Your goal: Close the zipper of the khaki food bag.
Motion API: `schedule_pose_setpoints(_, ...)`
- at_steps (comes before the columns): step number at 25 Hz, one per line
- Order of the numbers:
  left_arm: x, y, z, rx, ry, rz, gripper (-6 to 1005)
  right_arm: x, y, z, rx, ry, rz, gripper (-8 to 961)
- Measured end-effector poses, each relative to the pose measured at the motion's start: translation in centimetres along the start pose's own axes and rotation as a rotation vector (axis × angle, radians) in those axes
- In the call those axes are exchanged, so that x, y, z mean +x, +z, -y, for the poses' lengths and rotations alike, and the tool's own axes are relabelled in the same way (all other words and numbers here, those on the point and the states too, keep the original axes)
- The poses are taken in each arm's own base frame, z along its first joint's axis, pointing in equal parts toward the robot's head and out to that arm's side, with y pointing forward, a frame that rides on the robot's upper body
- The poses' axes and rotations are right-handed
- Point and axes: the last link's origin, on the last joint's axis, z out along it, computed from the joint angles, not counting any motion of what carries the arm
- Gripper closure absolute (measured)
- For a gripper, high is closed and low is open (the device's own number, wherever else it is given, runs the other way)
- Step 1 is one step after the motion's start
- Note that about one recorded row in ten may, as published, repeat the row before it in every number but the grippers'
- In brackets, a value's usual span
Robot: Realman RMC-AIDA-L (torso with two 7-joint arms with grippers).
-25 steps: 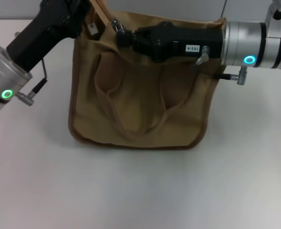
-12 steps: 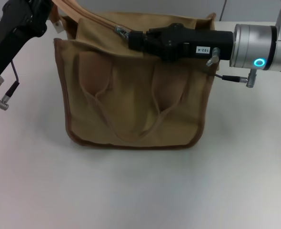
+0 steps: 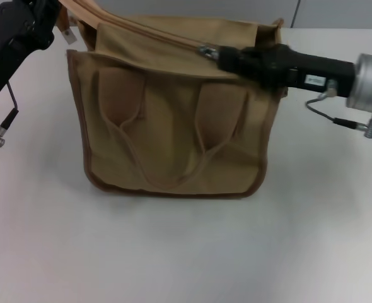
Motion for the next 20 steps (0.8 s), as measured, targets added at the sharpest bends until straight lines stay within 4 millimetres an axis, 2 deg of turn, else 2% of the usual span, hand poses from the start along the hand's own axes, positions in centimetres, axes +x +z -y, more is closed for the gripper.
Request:
schedule_pose_setpoints(1, 0.0, -0.1, 0.1, 0.007, 0.003, 0.001, 943, 0.3, -1.1, 0.2, 0.019, 0.011, 0.022, 937)
schedule_pose_setpoints(2, 0.0, -0.1, 0.1, 0.007, 0.003, 0.001, 943, 0.3, -1.1, 0.2, 0.019, 0.011, 0.022, 937)
schedule_pose_setpoints(3, -0.1, -0.1, 0.1, 0.01, 0.005, 0.003, 942, 0.6, -2.2, 0.3, 0.041, 0.023, 0.04, 936)
schedule_pose_setpoints(4, -0.1, -0.1, 0.1, 0.01, 0.005, 0.003, 942, 0.6, -2.2, 0.3, 0.041, 0.023, 0.04, 936)
schedule_pose_setpoints(6, -0.2, -0.3, 0.1, 0.015, 0.003, 0.007, 942, 1.2, -3.7, 0.4, 0.075, 0.031, 0.08, 935)
schedule_pose_setpoints(11, -0.4, -0.8, 0.0, 0.027, -0.005, 0.014, 941, 1.8, -5.4, -0.4, 0.084, -0.021, 0.172, 933)
schedule_pose_setpoints(18, -1.1, -2.0, -0.4, 0.025, 0.034, 0.046, 940, 2.8, -6.8, -1.8, 0.103, -0.13, 0.302, 930)
schedule_pose_setpoints(20, -1.3, -2.6, -0.7, 0.009, 0.069, 0.069, 939, 2.9, -6.9, -1.9, 0.111, -0.137, 0.31, 875)
